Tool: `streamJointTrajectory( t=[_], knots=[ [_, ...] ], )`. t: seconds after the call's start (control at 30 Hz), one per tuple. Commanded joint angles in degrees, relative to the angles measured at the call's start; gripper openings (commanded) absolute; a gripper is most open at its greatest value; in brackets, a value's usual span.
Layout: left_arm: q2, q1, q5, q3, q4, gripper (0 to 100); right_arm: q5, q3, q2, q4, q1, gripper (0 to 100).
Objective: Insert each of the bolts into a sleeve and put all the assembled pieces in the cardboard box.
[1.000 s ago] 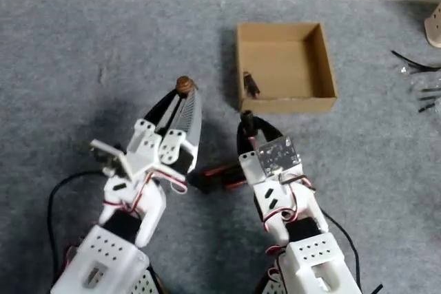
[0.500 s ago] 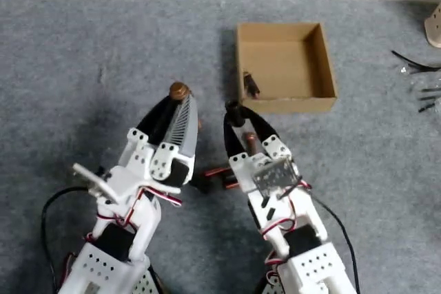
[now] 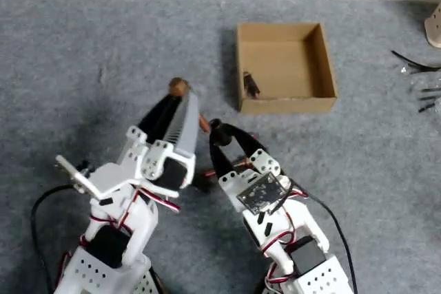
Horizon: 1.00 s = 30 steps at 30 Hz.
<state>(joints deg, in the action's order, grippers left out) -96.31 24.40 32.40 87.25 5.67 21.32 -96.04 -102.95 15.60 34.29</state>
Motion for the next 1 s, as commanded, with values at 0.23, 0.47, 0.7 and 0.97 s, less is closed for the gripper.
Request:
streamJointTrajectory(
  t=[0.23,0.47,0.7,0.97],
  knots=[
    [-1.0,4.6,0.0,-1.3,-4.8,1,0.8,-8.7,-0.2,0.1,0.4,0.5],
    [-0.3,0.7,0.0,-0.9,-4.7,1,0.8,-8.7,-0.2,0.1,0.6,0.5],
    [-0.2,1.0,-5.7,4.5,7.1,1,0.8,-8.7,-0.2,0.1,0.7,0.5],
    [1.7,0.7,-6.2,4.4,7.9,1,0.8,-8.7,-0.2,0.1,0.8,0.5]
  ],
)
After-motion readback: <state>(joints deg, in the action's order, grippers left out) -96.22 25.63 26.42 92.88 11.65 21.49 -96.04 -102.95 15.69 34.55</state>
